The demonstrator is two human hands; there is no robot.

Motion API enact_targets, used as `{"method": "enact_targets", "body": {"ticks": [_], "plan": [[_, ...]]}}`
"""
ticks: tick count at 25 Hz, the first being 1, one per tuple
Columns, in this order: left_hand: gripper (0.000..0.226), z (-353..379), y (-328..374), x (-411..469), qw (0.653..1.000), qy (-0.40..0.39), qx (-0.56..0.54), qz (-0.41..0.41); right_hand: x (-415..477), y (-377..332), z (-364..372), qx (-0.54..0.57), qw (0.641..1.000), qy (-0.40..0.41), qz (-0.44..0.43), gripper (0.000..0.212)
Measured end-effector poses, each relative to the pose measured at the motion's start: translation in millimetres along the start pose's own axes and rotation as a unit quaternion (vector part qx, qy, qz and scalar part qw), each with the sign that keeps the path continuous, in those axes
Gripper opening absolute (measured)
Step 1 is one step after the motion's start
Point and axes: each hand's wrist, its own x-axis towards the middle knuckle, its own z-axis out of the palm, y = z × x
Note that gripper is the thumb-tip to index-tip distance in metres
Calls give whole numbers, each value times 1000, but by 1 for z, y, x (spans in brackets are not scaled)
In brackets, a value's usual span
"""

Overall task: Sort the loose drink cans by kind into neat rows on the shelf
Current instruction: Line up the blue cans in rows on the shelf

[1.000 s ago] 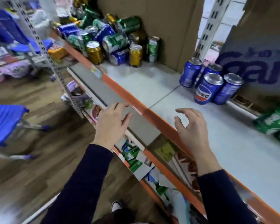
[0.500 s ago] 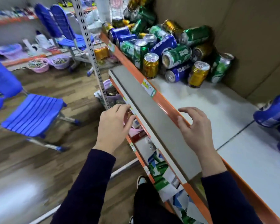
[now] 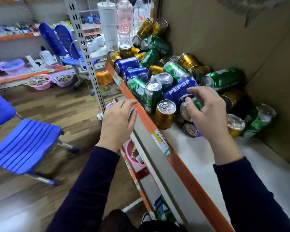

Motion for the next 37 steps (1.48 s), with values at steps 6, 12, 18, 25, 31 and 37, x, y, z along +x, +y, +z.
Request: {"method": "enact_targets", "body": {"ticks": [6, 12, 18, 25, 31, 37], "plan": [[28, 25, -43, 75, 999, -8, -39, 19, 79, 12, 32, -34, 999, -10, 17, 24], [28, 49, -107, 168, 994, -33, -62, 84, 151, 6, 84, -107, 993, -7, 41, 26], [28, 57, -181, 248, 986, -87, -82, 119, 208, -14, 150, -140, 982, -23, 125, 28], [30, 70, -224, 296, 978, -106, -109, 146, 260, -7, 203, -173, 969, -60, 168, 34], [24, 80, -240, 310, 979, -89, -103, 151, 311, 38, 258, -154, 964, -80, 204, 68], [28, 83, -243, 327, 982, -90, -94, 136, 326, 71, 299, -246, 944, -43, 214, 84]]}}
